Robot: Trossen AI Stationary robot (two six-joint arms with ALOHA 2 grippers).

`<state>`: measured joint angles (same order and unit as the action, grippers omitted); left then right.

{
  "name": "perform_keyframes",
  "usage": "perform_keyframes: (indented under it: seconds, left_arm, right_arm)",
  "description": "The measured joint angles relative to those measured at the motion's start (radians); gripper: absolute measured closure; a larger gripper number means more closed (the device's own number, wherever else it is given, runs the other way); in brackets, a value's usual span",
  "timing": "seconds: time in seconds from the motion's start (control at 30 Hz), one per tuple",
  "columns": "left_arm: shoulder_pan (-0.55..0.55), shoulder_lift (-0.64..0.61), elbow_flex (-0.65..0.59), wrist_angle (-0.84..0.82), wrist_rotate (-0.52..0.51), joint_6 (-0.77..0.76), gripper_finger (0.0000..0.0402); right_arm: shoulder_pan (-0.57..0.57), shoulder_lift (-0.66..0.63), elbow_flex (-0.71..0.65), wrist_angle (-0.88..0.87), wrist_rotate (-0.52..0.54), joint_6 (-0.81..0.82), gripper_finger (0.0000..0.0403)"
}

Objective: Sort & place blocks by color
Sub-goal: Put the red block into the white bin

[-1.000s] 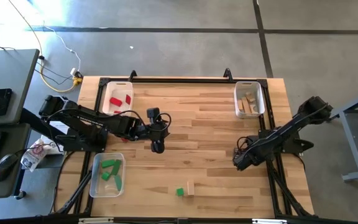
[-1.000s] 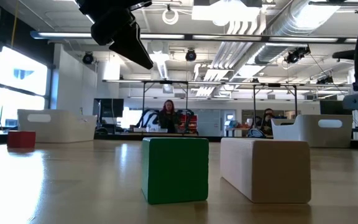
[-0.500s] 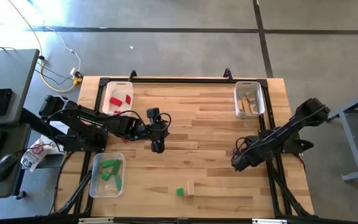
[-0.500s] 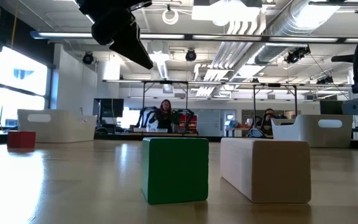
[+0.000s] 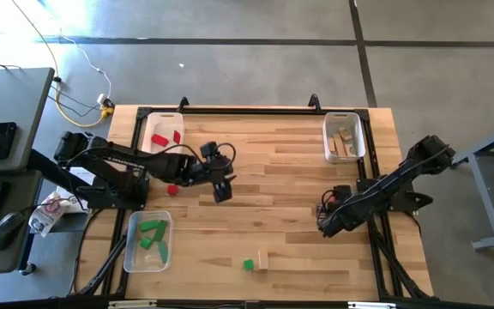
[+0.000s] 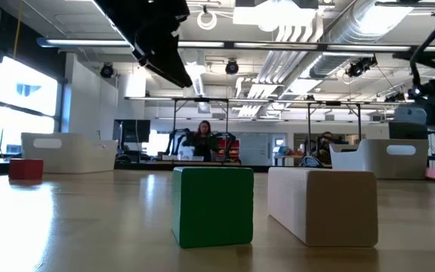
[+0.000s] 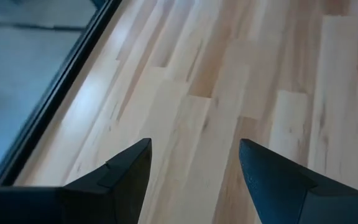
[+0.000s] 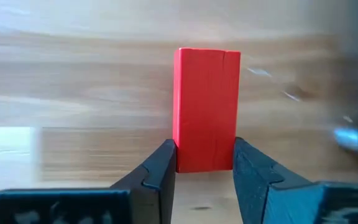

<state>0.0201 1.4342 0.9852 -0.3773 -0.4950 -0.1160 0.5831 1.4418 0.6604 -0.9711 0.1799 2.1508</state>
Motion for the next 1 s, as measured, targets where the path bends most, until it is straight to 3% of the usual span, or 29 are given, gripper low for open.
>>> perform_keyframes:
  seconds: [0.3, 0.5, 0.63, 1.0]
  left_arm:
    - [0.151, 0.0, 0.0, 0.001, 0.145, -0.138, 0.0174]
    - [0.258, 0.0, 0.0, 0.071, 0.407, -0.195, 0.0174]
    - [0.305, 0.0, 0.0, 0.15, 0.523, -0.227, 0.0174]
    - [0.341, 0.0, 0.0, 0.239, 0.582, -0.345, 0.0174]
  right_arm:
    - [-0.001, 0.0, 0.089, 0.008, 0.258, -0.15, 0.0302]
    - [-0.002, 0.0, 0.123, 0.01, 0.389, -0.248, 0.0303]
    - [-0.028, 0.0, 0.142, 0.016, 0.415, -0.341, 0.0303]
    - [-0.15, -0.001, 0.184, 0.131, 0.475, -0.719, 0.0304]
